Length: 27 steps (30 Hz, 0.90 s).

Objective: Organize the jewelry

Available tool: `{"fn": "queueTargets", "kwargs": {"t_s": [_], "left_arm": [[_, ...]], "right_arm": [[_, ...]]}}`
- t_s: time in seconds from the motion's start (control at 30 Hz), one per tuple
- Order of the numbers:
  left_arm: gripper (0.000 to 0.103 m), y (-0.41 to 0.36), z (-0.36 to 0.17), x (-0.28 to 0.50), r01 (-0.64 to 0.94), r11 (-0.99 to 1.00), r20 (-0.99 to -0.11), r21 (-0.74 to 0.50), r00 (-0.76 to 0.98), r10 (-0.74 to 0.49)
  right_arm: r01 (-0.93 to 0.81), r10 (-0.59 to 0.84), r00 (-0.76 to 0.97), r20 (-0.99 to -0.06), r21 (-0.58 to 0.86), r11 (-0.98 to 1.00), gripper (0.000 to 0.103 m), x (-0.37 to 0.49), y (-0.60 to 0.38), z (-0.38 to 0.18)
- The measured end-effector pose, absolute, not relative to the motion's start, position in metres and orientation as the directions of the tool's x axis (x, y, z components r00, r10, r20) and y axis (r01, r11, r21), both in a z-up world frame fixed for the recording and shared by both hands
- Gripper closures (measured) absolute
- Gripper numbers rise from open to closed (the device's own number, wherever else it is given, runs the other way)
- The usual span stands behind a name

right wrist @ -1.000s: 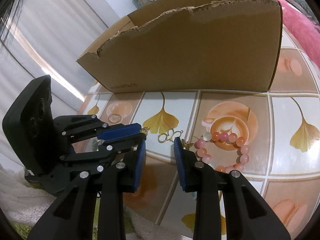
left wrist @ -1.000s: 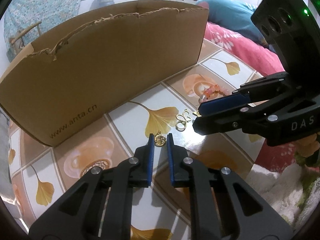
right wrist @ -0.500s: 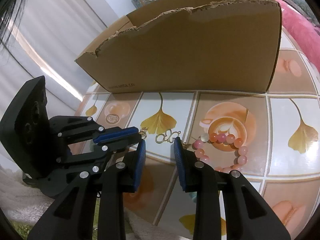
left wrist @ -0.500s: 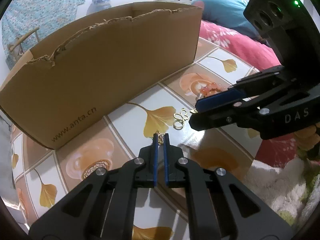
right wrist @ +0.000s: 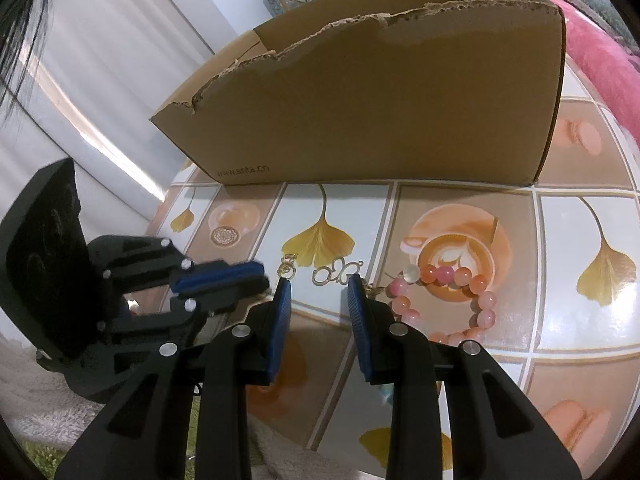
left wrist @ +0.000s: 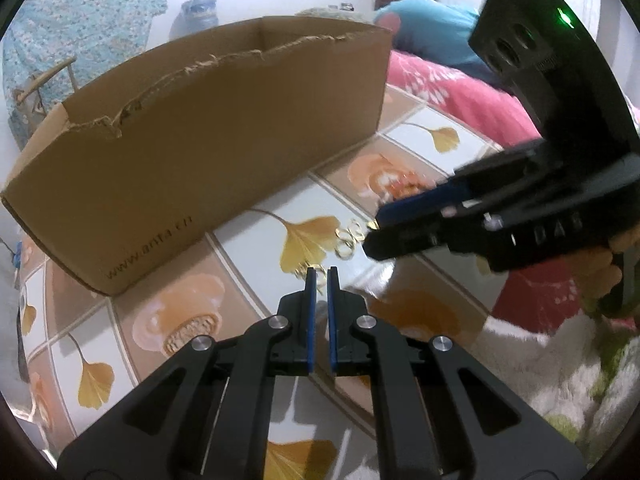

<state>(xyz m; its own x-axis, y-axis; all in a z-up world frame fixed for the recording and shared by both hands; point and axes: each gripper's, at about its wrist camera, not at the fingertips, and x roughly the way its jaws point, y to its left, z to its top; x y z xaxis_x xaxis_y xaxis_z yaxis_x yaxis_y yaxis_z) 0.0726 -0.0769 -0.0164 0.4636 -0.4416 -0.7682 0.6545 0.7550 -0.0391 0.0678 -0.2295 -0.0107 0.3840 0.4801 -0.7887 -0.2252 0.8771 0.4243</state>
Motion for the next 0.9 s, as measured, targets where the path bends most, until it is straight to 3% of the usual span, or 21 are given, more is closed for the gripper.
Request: {"fn": "queueTargets", "kwargs": {"t_s": [0.23, 0.33, 0.9], "left_arm": [[0.097, -0.0855, -0.023, 0.0816, 0.67, 0.742, -0.784, -0.027, 0.447, -0.432], [0.09, -0.0858, -0.0235, 0.0823, 0.669, 0.743, -0.79, -0.023, 0.443, -0.424], [0.089, -0.079, -0.0244, 0.0783, 0.656, 0.754, -0.808, -0.021, 0.433, -0.399]], "right_arm": [[-0.219, 0.478, 0.386, -0.789, 0.424, 0.878, 0.074, 0.067, -0.2314, -0.0104], [-0.218, 0.48, 0.386, -0.788, 0.428, 0.877, 0.074, 0.0675, -0.2322, -0.0111], [-0.217, 0.493, 0.388, -0.778, 0.443, 0.87, 0.074, 0.0666, -0.2346, -0.0106]]}}
